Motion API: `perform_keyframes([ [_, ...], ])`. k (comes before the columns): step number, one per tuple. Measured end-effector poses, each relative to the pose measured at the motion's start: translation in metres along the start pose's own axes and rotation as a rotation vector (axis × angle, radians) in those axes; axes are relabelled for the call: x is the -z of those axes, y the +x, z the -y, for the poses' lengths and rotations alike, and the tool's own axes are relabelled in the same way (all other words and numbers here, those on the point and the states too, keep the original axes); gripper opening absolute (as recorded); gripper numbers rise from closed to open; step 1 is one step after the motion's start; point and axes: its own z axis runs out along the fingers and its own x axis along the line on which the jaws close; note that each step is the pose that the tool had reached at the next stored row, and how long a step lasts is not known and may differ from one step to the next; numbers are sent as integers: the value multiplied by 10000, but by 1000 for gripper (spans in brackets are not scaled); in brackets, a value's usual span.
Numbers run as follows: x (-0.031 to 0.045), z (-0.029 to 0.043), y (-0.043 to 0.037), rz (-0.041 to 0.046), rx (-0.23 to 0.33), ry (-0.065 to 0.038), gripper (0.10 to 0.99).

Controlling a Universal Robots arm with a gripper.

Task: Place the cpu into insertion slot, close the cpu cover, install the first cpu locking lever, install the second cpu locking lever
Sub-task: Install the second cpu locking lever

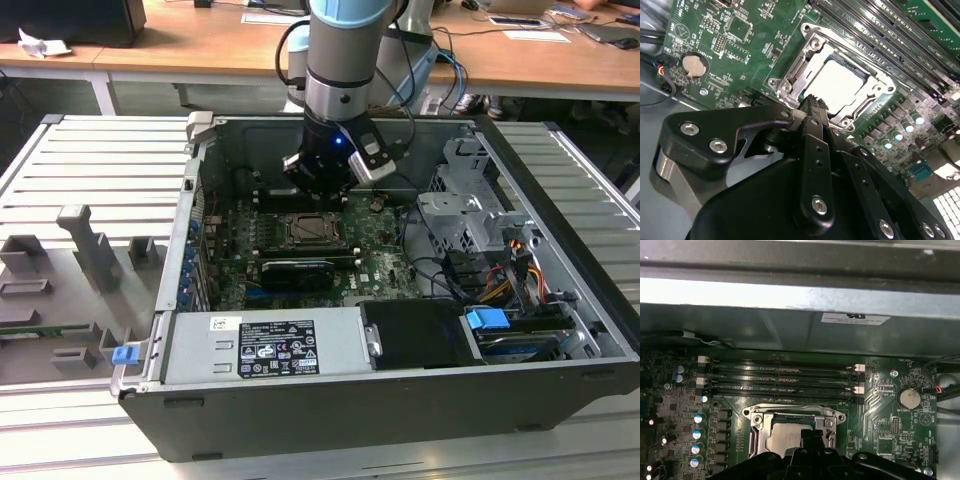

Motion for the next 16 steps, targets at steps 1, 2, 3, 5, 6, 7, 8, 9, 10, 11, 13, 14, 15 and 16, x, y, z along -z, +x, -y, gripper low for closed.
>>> perform_keyframes([
  [1,2,9,0,-1,0,2,106],
  [2,5,44,3,-1,-2,2,106],
  [3,7,68,4,-1,-2,3,106],
  [5,11,111,6,-1,-2,3,106],
  [6,13,133,7,-1,-3,3,106],
  [7,16,171,9,-1,-3,2,106],
  [8,19,206,11,-1,-3,3,106],
  [9,21,227,11,-1,-3,3,106],
  [10,23,247,12,-1,-2,2,106],
  [11,26,257,13,-1,-2,1,106],
  [13,53,268,14,-2,-4,4,106],
  [14,66,269,14,-1,-4,3,106],
  [15,84,271,14,-1,-3,3,106],
  [16,99,273,14,-1,-3,2,106],
])
